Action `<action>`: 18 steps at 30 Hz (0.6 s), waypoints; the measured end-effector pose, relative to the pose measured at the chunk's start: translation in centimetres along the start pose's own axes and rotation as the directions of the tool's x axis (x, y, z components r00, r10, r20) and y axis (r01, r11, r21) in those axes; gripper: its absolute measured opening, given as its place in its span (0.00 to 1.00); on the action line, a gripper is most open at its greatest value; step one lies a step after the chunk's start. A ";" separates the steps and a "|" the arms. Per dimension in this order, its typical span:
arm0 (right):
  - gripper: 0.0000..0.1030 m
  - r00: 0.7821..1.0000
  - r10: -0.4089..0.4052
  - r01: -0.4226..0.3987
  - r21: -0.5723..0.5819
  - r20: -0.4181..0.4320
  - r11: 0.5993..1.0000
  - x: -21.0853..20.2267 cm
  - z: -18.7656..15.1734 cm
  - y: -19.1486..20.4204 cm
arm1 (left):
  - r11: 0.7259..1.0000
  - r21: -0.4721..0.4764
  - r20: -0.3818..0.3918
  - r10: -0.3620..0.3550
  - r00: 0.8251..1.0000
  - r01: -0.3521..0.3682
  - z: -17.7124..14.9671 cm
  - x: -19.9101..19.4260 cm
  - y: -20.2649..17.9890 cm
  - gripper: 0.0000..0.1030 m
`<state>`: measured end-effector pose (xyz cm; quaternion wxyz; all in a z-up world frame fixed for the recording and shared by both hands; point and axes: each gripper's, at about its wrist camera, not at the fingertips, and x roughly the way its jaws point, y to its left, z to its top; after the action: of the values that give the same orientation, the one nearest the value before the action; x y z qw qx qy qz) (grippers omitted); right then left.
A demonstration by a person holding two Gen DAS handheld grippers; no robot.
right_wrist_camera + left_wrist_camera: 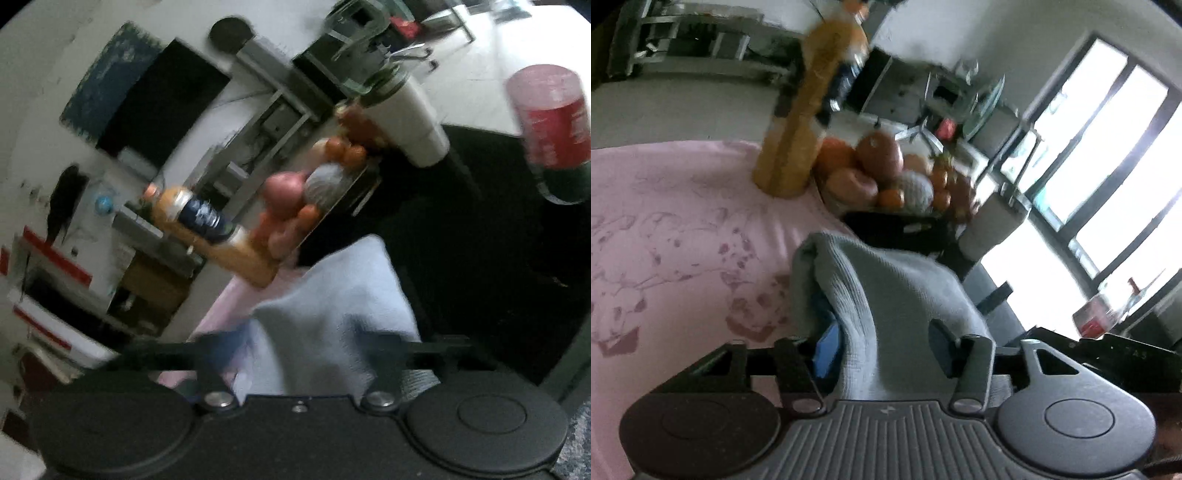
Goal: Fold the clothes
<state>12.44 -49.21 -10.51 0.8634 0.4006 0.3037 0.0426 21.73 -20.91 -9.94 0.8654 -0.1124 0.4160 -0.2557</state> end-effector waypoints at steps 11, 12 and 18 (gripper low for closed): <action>0.19 0.994 -0.111 0.112 -0.230 0.017 0.967 2.1 -1.2 2.9 | 0.984 -0.004 -0.036 0.178 0.983 -0.178 -3.1 4.2 3.6 0.35; 0.19 0.993 -0.114 0.114 -0.235 0.011 0.965 2.2 -1.2 3.0 | 0.983 0.005 -0.030 0.184 0.983 -0.184 -3.3 4.2 3.4 0.35; 0.16 0.915 -0.382 0.321 -0.338 -0.130 0.885 7.4 -2.5 1.0 | 0.980 0.024 -0.015 0.197 0.980 -0.197 -3.6 4.0 2.8 0.37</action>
<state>17.24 -44.54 -14.65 0.8752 0.1922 0.4429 -0.0296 21.93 -20.62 -15.98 0.8839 -0.0586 0.4299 -0.1745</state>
